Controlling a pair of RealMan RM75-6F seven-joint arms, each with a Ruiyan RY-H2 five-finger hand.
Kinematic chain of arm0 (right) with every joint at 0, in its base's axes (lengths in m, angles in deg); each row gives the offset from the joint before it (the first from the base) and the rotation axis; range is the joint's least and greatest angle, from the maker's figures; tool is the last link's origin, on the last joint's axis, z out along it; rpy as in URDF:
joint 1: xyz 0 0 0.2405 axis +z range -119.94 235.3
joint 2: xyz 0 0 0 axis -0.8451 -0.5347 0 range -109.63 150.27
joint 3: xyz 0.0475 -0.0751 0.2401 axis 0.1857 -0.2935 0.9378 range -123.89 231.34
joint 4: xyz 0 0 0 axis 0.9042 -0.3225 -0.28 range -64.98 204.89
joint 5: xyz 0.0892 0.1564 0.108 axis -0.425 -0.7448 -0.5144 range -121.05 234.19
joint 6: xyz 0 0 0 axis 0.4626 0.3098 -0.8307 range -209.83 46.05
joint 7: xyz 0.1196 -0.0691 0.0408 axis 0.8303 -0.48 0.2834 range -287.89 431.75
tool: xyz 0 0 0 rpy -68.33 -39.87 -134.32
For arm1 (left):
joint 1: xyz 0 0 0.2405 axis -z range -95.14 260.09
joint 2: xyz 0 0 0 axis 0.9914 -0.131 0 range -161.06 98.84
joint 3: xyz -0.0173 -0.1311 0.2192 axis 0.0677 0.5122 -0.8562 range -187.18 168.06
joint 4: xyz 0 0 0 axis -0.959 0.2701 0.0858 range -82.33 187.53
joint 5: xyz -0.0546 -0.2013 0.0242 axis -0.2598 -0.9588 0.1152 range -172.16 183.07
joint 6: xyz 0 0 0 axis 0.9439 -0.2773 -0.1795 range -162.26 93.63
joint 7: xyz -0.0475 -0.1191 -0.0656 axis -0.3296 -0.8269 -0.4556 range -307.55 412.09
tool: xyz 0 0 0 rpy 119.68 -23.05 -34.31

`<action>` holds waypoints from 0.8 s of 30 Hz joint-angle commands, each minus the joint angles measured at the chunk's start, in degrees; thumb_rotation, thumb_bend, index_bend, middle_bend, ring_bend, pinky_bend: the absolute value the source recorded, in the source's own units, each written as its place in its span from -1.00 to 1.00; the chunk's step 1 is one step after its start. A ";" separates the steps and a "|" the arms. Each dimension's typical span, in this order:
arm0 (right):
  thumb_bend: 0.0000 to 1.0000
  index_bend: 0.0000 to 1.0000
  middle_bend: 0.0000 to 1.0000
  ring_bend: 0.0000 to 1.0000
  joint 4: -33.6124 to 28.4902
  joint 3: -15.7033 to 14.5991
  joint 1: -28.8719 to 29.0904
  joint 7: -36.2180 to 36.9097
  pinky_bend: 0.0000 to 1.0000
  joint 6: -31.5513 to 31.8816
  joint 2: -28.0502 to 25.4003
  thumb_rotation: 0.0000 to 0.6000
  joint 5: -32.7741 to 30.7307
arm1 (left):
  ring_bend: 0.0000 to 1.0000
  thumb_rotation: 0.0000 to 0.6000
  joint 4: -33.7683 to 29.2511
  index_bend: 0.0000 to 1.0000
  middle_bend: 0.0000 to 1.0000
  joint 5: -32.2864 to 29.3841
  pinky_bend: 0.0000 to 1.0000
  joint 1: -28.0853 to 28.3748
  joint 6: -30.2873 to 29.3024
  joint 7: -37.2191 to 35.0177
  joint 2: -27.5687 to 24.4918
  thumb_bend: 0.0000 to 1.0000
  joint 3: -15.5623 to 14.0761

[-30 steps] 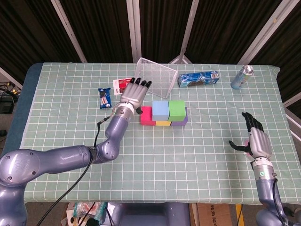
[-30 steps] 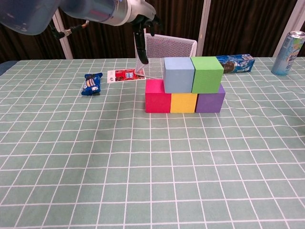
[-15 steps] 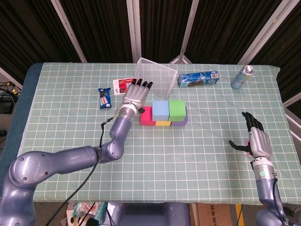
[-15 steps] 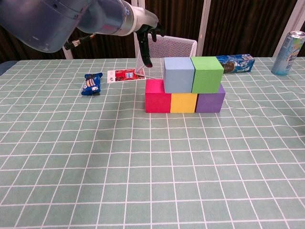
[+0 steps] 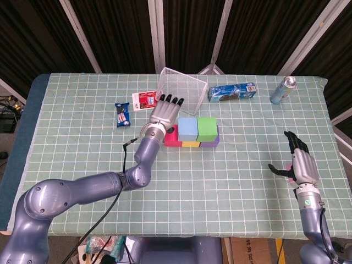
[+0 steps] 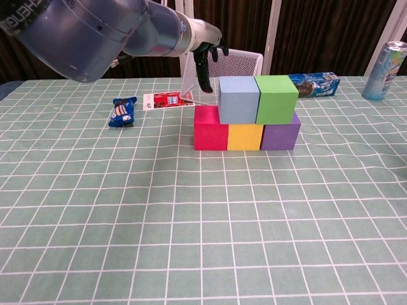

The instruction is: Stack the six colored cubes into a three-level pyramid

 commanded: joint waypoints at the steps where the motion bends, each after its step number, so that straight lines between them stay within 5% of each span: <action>1: -0.53 -1.00 -1.00 -1.00 -0.01 -0.03 0.02 0.03 -1.00 -0.09 0.02 1.00 -0.04 | -0.98 1.00 0.42 -1.00 -0.82 0.19 -0.98 0.03 0.04 0.13 0.44 -0.27 0.16; 24: -0.53 -1.00 -1.00 -1.00 0.00 -0.08 0.17 0.11 -1.00 -0.63 0.02 1.00 -0.58 | -0.98 1.00 4.23 -1.00 -0.82 1.61 -0.98 0.04 0.10 1.82 3.77 -0.24 1.00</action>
